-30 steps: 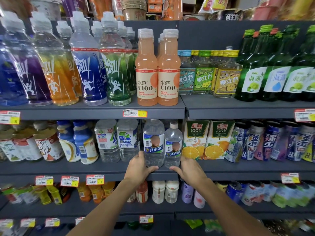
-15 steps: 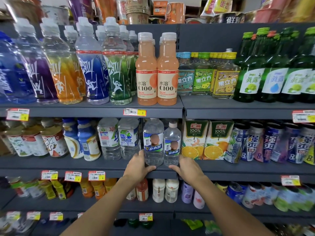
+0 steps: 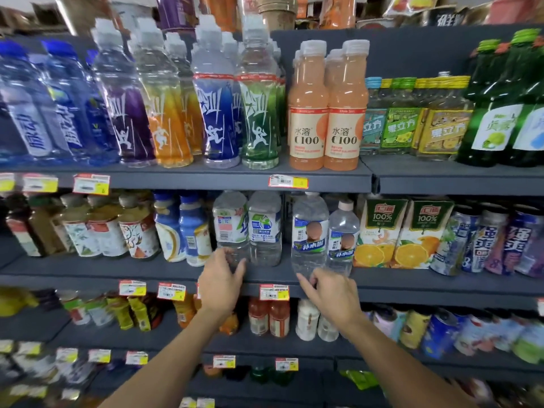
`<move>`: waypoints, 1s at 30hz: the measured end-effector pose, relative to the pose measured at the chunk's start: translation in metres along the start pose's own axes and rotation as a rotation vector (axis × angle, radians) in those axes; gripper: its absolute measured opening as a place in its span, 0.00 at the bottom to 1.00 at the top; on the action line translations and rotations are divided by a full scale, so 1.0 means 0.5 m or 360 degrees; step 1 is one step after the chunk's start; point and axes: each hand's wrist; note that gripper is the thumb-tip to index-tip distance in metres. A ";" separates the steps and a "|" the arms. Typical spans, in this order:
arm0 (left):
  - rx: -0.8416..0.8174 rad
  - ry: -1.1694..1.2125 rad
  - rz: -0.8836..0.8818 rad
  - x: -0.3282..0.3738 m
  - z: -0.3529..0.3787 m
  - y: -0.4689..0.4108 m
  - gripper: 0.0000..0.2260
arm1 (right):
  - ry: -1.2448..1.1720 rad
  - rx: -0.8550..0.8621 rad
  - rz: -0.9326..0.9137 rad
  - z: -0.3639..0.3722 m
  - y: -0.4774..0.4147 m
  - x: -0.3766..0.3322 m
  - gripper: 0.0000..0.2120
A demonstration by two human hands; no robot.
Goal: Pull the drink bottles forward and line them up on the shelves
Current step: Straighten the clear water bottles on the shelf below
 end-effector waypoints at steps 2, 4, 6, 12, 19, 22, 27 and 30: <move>0.0004 0.0059 -0.0050 -0.018 -0.006 -0.003 0.18 | -0.0140 0.0023 0.0089 0.015 -0.002 -0.063 0.19; -0.0039 0.0112 -0.0078 -0.028 -0.007 -0.007 0.22 | -0.0353 0.0061 0.0271 0.029 -0.009 -0.125 0.15; -0.0102 0.0160 -0.0108 -0.035 -0.005 -0.011 0.25 | -0.0547 0.0086 0.0496 0.046 -0.016 -0.185 0.14; -0.0191 0.0328 -0.0278 -0.046 0.002 -0.019 0.29 | -0.0655 0.0053 0.1004 0.081 -0.046 -0.294 0.36; -0.0297 0.0304 -0.0291 -0.053 -0.006 -0.029 0.33 | -0.0363 -0.0050 0.1235 0.078 -0.096 -0.337 0.42; -0.0302 0.0324 -0.0296 -0.064 -0.011 -0.037 0.32 | -0.0334 -0.0039 0.1233 0.080 -0.106 -0.328 0.41; -0.0276 0.0302 -0.0293 -0.079 -0.014 -0.045 0.31 | -0.0319 0.0011 0.1193 0.085 -0.111 -0.326 0.41; -0.0274 0.0287 -0.0296 -0.079 -0.009 -0.046 0.31 | -0.0321 0.0034 0.1174 0.084 -0.107 -0.324 0.40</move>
Point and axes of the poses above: each hand's wrist, its own y-axis away from the middle knuckle, its own z-axis out of the palm, x = y × z, and after that the axes turned 5 degrees about y, right-handed
